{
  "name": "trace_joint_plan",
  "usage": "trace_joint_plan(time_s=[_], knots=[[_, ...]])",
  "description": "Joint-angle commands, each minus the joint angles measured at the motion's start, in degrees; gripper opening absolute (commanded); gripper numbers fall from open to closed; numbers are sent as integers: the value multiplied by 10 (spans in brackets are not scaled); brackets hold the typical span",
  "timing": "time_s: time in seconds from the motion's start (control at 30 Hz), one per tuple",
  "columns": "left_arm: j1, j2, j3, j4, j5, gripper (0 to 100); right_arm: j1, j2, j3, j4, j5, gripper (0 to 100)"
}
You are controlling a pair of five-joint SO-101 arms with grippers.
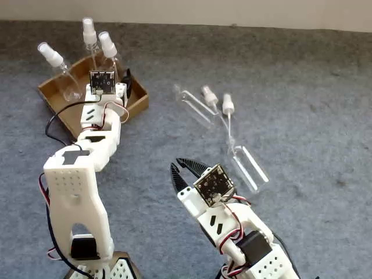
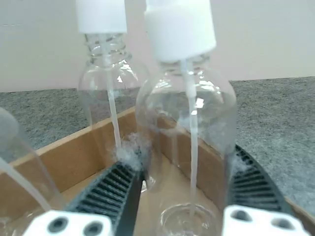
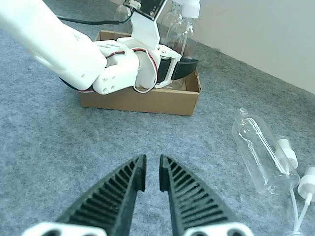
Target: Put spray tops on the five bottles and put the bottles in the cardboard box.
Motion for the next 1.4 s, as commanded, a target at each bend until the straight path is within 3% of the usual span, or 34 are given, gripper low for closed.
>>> trace_joint_plan(time_s=[0.0,0.9,1.17,1.37], knots=[[5,-4,5,-3,-5,229,-3,-3,85,2,8,41],[7,-64,66,-1,-7,246,-3,-3,85,2,8,41],[-1,-65,1,150,-7,246,-3,-3,85,2,8,41],[0,-65,-5,162,-8,246,-3,-3,85,2,8,41]])
